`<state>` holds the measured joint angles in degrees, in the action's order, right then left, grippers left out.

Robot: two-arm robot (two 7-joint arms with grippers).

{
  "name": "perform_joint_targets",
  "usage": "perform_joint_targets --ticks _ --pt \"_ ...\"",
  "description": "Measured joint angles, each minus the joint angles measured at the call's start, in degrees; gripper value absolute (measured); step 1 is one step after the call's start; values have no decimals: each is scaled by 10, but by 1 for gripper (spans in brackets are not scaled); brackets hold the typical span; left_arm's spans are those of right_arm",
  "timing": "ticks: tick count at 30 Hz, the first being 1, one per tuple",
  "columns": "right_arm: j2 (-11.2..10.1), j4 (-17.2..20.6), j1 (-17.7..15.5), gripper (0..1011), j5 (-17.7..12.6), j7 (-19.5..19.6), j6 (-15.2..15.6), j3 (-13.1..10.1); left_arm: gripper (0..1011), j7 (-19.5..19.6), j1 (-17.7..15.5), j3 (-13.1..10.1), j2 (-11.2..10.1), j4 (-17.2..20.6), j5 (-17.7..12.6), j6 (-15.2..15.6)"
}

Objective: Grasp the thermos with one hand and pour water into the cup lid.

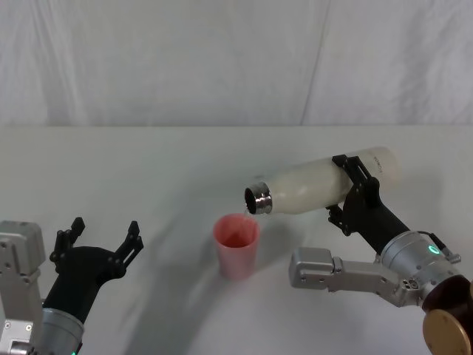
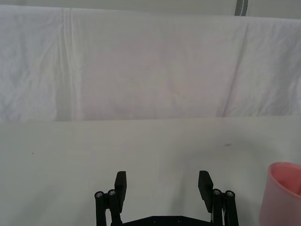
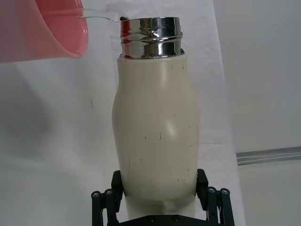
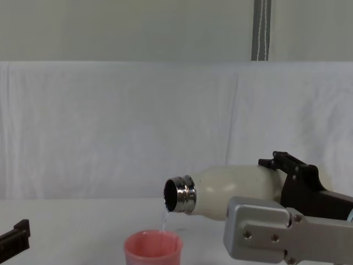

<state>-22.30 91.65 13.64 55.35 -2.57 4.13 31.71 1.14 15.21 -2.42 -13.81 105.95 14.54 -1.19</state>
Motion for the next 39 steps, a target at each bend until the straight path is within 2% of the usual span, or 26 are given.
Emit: perform_joint_targets --ticks 39 --pt "-2 -3 1 951 5 1 1 4 1001 0 0 0 0 0 0 0"
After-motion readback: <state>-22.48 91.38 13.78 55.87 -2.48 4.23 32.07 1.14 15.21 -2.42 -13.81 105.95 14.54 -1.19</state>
